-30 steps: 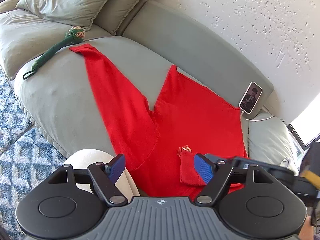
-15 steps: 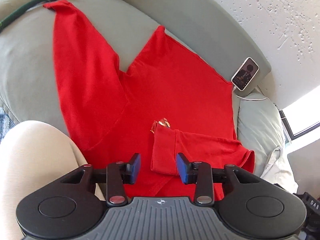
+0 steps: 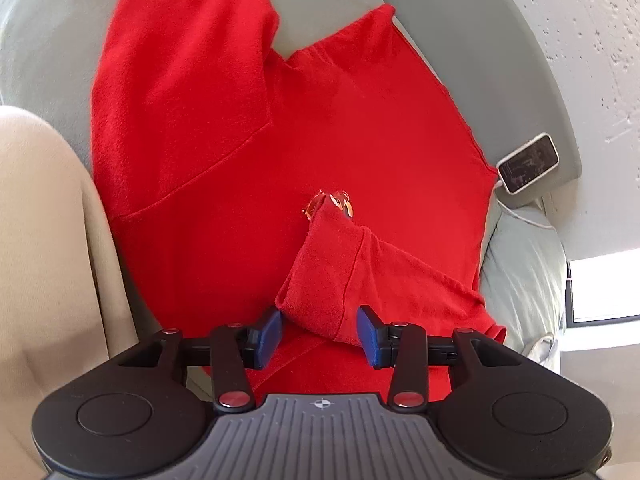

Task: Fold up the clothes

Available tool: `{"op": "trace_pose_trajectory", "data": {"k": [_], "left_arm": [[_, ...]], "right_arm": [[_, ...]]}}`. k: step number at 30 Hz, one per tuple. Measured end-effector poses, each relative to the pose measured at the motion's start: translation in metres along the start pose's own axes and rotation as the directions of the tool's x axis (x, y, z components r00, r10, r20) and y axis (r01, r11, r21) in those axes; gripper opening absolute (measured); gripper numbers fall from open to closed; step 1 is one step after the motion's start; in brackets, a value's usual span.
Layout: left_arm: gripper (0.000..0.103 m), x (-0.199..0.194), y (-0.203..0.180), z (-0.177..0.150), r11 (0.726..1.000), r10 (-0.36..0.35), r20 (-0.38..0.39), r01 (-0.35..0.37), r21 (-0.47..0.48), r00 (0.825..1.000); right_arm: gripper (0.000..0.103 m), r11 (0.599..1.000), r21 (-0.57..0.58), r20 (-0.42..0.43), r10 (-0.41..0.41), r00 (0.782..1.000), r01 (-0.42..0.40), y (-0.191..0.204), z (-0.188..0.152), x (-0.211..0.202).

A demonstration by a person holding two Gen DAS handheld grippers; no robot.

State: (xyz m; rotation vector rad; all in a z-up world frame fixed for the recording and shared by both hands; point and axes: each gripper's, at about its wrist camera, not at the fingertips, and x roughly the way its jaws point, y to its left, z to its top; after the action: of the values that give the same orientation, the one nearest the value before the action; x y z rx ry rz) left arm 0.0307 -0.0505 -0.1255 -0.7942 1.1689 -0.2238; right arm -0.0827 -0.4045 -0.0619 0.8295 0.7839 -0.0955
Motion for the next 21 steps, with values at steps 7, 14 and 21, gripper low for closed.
{"op": "trace_pose_trajectory", "data": {"k": [7, 14, 21], "left_arm": [[0.049, -0.01, 0.015, -0.016, 0.981, -0.052, 0.089, 0.067, -0.181, 0.995], [0.037, -0.007, 0.023, -0.01, 0.956, -0.12, 0.119, 0.147, -0.254, 0.986], [0.011, 0.0, 0.017, -0.014, 0.976, -0.073, 0.122, 0.097, -0.195, 0.99]], "right_arm": [[0.05, 1.0, 0.005, -0.005, -0.01, 1.0, 0.01, -0.003, -0.003, 0.004], [0.05, 1.0, -0.006, -0.002, -0.007, 1.0, 0.007, -0.003, -0.003, 0.004], [0.05, 1.0, 0.006, -0.002, -0.021, 1.0, 0.021, -0.009, -0.002, 0.007]]}}
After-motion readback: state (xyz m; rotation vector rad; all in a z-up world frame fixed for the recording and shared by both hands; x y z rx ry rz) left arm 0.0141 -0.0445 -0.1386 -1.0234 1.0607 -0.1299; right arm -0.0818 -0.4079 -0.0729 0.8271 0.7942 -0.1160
